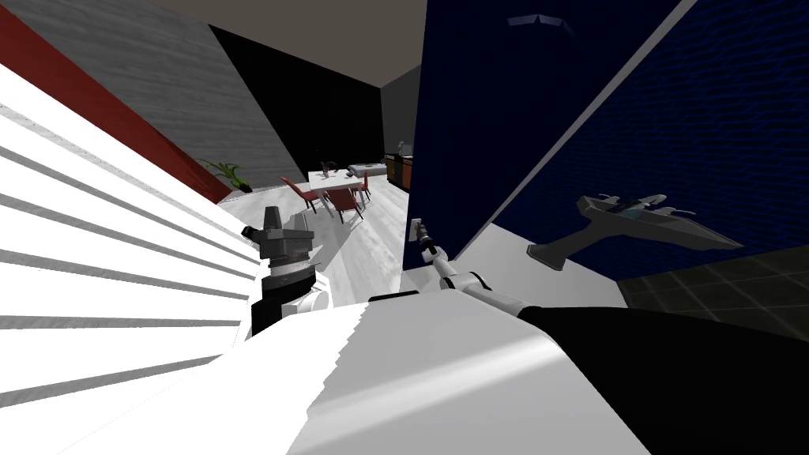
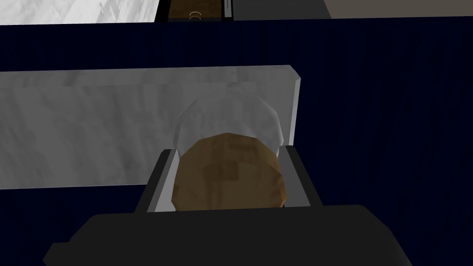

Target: Push the door open

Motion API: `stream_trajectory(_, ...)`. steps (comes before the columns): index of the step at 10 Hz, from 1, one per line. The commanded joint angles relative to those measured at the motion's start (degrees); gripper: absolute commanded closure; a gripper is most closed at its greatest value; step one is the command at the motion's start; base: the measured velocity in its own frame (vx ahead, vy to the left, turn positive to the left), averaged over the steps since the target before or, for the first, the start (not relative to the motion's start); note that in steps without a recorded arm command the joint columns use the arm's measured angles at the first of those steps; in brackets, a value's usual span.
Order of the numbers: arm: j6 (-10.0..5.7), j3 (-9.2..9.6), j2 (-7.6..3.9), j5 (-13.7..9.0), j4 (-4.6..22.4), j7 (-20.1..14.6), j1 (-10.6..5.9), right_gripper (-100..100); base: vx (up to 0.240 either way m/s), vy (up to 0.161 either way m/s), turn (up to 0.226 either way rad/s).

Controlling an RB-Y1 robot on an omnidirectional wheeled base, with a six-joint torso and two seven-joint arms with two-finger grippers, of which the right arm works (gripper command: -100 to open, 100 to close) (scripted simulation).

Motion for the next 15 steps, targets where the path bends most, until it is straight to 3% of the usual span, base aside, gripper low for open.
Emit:
stream_trajectory(1, 0.08, -2.05, -0.25, -0.85, 0.81, 1.7, -1.01, 100, 0.157, 0.132, -0.077)
stream_trajectory(9, 1.62, -7.43, 0.84, -3.25, 1.13, 6.98, -1.16, 100, 0.16, 0.116, -0.058)
stream_trajectory(10, 1.31, -7.18, 0.69, -3.15, 1.8, 6.66, -1.21, 100, 0.071, 0.031, -0.021)
stream_trajectory(15, 1.43, -10.04, -0.56, -4.45, 1.71, 7.98, -0.87, 100, 0.19, 0.072, -0.052)
